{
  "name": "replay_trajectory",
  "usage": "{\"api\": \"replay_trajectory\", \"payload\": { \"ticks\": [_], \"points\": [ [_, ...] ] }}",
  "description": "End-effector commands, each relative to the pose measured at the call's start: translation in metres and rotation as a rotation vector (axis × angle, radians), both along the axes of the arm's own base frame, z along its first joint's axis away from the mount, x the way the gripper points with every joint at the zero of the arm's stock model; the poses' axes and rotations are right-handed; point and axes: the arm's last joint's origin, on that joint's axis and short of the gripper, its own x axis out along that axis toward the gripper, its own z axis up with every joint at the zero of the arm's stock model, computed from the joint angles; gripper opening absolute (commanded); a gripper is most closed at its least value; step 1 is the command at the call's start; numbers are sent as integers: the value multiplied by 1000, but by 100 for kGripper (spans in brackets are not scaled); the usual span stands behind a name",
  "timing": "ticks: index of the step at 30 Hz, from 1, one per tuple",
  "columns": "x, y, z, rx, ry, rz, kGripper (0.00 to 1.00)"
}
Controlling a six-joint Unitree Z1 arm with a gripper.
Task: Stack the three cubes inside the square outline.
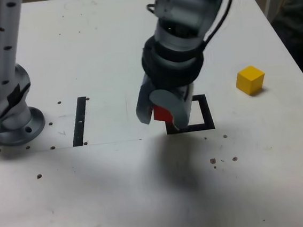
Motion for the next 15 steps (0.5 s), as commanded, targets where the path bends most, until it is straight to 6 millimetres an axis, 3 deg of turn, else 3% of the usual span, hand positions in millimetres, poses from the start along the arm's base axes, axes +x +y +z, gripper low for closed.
{"api": "replay_trajectory", "payload": {
  "ticks": [1, 15],
  "points": [
    [1, 7, -3, -7, -16, 21, 16],
    [17, 50, -25, -20, -54, 110, 16]
  ]
}}
